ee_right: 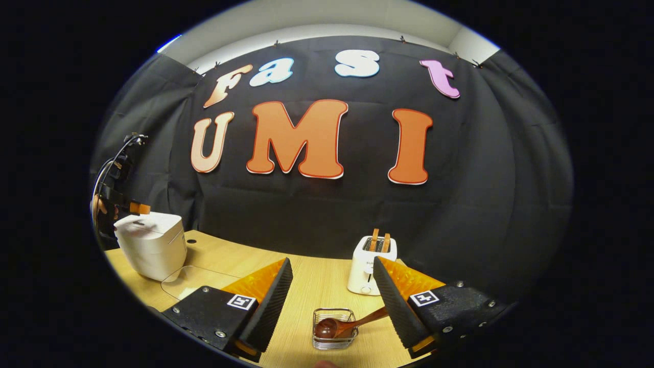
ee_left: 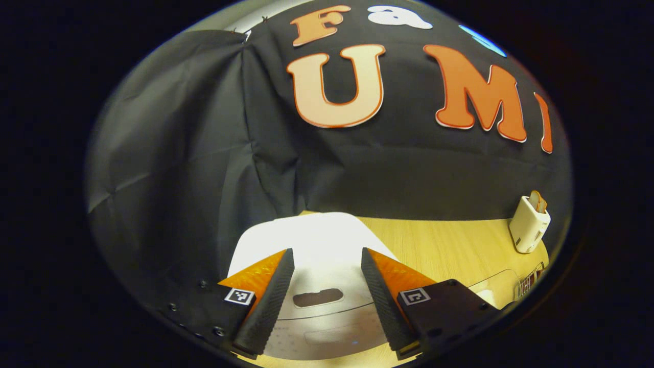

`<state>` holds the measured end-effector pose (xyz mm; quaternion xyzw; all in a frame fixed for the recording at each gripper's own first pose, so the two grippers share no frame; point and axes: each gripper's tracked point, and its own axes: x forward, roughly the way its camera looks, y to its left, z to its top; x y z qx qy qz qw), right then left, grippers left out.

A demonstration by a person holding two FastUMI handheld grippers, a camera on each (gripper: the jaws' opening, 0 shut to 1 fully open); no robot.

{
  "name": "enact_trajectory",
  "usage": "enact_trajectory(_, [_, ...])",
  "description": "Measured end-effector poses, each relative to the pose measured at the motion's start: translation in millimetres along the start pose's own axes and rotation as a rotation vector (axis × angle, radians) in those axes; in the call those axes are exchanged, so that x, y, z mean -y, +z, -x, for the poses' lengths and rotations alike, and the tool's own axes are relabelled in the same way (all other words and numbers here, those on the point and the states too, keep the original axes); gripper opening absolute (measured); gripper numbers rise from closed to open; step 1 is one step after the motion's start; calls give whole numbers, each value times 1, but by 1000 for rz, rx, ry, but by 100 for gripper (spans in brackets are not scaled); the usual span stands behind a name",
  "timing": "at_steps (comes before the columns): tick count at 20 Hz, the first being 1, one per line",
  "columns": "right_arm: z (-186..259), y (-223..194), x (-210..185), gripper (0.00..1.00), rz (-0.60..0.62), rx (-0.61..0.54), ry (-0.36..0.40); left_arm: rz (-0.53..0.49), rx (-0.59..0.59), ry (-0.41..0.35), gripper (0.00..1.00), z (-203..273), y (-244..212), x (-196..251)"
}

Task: Close the left gripper, press the button to open the rice cooker; take a wooden spoon from the chopstick holder with the right hand, scoop a spoonful of rice and pour it into the rice cooker, then put the wooden spoon back into the chopstick holder.

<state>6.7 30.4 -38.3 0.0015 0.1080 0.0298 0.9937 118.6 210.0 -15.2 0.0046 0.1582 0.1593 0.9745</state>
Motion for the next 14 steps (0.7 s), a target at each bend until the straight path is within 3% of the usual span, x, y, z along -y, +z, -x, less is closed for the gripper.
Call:
enact_trajectory(10, [8, 16, -11, 94, 36, 115, -10, -66, 383, -101, 89, 71, 51, 63])
enact_trajectory(14, [6, 17, -17, 94, 61, 156, -8, -6, 476, -148, 89, 96, 55, 90])
